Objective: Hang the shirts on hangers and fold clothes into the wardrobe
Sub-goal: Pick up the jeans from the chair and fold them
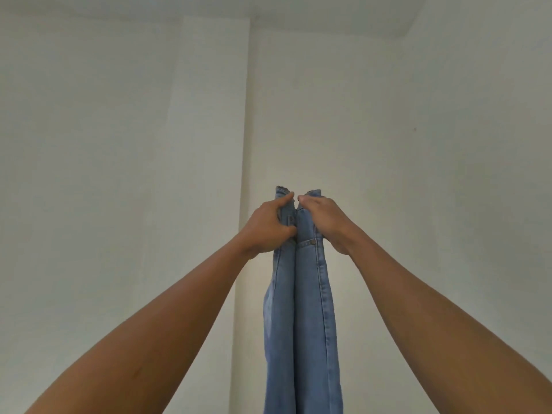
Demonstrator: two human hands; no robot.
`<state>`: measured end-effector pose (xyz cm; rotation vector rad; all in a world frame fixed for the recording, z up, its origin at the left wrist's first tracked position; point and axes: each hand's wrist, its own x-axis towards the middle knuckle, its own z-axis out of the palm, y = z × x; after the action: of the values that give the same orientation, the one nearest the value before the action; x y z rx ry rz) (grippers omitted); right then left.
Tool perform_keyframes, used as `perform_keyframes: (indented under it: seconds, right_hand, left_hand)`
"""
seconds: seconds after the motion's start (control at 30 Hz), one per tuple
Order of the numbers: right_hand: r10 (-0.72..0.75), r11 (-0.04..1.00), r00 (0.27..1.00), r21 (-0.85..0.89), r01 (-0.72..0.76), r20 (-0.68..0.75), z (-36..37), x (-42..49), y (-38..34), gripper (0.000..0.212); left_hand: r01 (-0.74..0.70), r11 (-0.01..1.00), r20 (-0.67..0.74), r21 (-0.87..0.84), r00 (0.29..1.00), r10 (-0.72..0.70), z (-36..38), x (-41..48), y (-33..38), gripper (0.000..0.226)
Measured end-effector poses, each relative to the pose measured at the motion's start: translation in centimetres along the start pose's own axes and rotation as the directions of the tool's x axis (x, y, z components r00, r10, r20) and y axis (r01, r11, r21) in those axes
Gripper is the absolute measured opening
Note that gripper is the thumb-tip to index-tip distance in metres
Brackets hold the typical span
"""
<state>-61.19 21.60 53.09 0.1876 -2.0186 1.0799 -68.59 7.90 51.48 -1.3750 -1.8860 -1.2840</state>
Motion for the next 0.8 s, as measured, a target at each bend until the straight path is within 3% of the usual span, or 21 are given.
perform_keyframes:
  seconds: [0.17, 0.33, 0.4, 0.5, 0.57, 0.63, 0.73, 0.8]
  right_hand:
    - [-0.044, 0.999, 0.997, 0.016, 0.043, 0.058, -1.0, 0.0, -0.2, 0.041]
    - [-0.093, 0.995, 0.995, 0.024, 0.092, 0.031, -1.5, -0.5, -0.2, 0.053]
    - [-0.13, 0.991, 0.991, 0.005, 0.13, 0.003, -1.7, -0.7, -0.3, 0.047]
    - [-0.146, 0.989, 0.988, -0.015, 0.145, -0.042, -1.9, -0.9, -0.3, 0.023]
    - [-0.149, 0.989, 0.985, -0.026, 0.147, -0.087, -2.2, -0.7, 0.2, 0.023]
    - [-0.175, 0.984, 0.975, -0.003, 0.176, -0.136, -2.7, -0.7, 0.6, 0.04]
    - [-0.172, 0.956, 0.963, 0.201, 0.214, -0.208, -3.5, -0.7, 1.0, 0.062]
    - [-0.159, 0.921, 0.961, 0.316, 0.227, -0.226, -4.1, -0.8, 0.7, 0.06]
  left_hand:
    - [-0.031, 0.987, 0.021, -0.156, 0.999, 0.035, 0.6, 0.2, 1.2, 0.08]
    - [0.0, 0.937, 0.125, -0.349, 0.991, 0.046, 1.4, 0.2, 1.7, 0.071]
    - [-0.003, 0.923, 0.121, -0.384, 0.991, 0.054, 1.8, 0.0, 1.7, 0.068]
    - [-0.032, 0.889, 0.094, -0.457, 0.992, 0.084, 2.0, -0.4, 1.4, 0.042]
    - [-0.039, 0.883, 0.094, -0.467, 0.991, 0.094, 2.0, -0.4, 1.2, 0.045]
    - [-0.068, 0.896, -0.013, -0.439, 0.998, 0.069, 1.9, -0.6, 1.0, 0.053]
    - [-0.127, 0.939, -0.282, -0.32, 0.959, 0.034, 1.5, -1.0, -0.7, 0.049]
    - [-0.026, 0.932, -0.248, -0.362, 0.966, -0.07, 1.2, -1.6, -2.3, 0.037]
